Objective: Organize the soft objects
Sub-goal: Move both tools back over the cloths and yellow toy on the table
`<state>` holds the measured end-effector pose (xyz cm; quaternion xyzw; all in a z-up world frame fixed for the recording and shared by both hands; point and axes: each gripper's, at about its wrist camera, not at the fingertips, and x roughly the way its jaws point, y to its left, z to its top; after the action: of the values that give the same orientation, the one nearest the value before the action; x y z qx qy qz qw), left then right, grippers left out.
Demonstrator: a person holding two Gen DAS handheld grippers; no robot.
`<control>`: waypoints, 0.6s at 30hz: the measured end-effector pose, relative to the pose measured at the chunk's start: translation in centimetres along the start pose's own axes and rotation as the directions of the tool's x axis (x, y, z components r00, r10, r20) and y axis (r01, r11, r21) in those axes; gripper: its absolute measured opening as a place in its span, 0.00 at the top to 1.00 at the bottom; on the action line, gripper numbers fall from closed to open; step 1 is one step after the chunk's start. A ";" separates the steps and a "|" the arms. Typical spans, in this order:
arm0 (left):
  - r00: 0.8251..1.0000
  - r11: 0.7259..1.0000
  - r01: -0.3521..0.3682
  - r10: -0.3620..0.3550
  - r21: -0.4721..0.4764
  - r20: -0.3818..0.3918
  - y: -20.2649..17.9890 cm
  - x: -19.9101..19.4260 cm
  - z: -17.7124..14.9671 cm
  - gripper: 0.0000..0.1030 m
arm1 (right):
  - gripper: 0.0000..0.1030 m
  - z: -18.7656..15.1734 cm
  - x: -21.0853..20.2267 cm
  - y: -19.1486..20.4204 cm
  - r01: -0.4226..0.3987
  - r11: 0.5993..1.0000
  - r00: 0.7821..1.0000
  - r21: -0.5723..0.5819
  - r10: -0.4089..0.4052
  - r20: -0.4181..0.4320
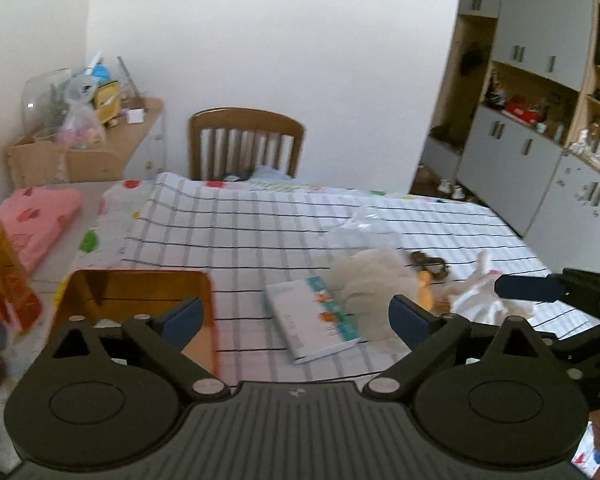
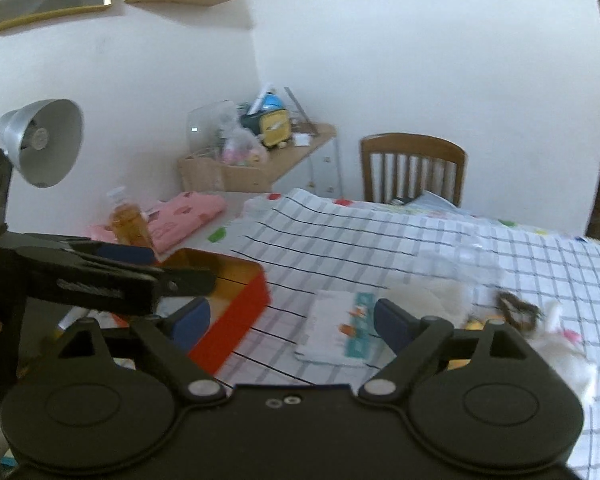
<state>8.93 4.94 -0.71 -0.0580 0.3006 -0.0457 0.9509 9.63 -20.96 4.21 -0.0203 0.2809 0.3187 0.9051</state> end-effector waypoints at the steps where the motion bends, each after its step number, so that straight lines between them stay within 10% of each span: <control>1: 1.000 1.000 0.005 -0.005 0.005 0.002 -0.4 0.2 0.0 0.02 | 0.14 -0.2 -0.2 -0.6 0.013 1.000 1.000 0.010 -0.013 0.000; 18: 0.991 0.987 0.128 -0.125 0.093 -0.037 -8.1 8.3 0.9 0.00 | 0.13 -2.8 -2.3 -9.9 0.232 0.969 0.973 0.086 -0.232 -0.019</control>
<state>15.73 -3.98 -3.56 -0.0309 0.3086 -0.1213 0.9429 12.63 -30.78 1.65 -0.0145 0.2941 0.1980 0.9349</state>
